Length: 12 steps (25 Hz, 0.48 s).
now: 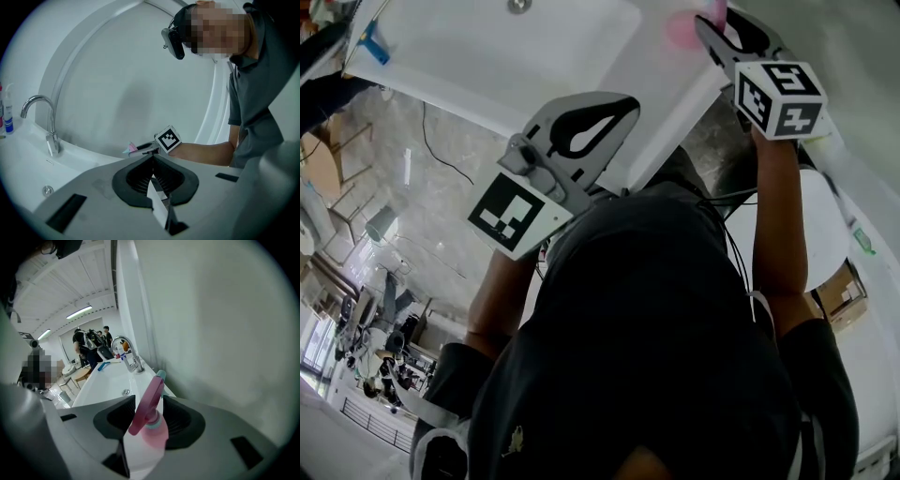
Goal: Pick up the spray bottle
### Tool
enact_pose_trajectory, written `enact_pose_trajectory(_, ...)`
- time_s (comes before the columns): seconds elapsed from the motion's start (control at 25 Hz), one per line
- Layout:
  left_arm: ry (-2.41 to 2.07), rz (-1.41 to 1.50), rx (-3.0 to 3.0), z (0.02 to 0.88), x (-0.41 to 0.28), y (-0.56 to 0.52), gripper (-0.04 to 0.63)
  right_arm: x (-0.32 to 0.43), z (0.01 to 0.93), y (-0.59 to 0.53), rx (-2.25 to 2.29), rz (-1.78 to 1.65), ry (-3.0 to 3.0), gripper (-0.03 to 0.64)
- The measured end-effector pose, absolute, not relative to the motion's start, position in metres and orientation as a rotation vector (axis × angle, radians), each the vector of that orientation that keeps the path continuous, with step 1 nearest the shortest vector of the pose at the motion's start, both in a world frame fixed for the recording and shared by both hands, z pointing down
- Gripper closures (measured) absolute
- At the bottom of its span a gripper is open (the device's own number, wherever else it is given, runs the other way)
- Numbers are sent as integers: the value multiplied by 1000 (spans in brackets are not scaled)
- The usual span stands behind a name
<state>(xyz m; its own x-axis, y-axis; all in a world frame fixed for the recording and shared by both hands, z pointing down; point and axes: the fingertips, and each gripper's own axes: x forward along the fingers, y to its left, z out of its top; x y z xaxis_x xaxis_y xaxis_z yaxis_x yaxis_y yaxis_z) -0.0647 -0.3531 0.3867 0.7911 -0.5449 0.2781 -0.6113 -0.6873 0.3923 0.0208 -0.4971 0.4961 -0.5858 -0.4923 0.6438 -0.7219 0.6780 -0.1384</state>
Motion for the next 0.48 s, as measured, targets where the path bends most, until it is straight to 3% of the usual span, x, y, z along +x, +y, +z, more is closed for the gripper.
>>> enact_pose_trajectory(0.2,-881,202,2517,383,-69,-373,589,28,497,-513,940,509,-2301,520)
enact_pose_trajectory(0.48,-974,222,2543,376,-91,-367,589,46,483,-488,970,528,-2323,523)
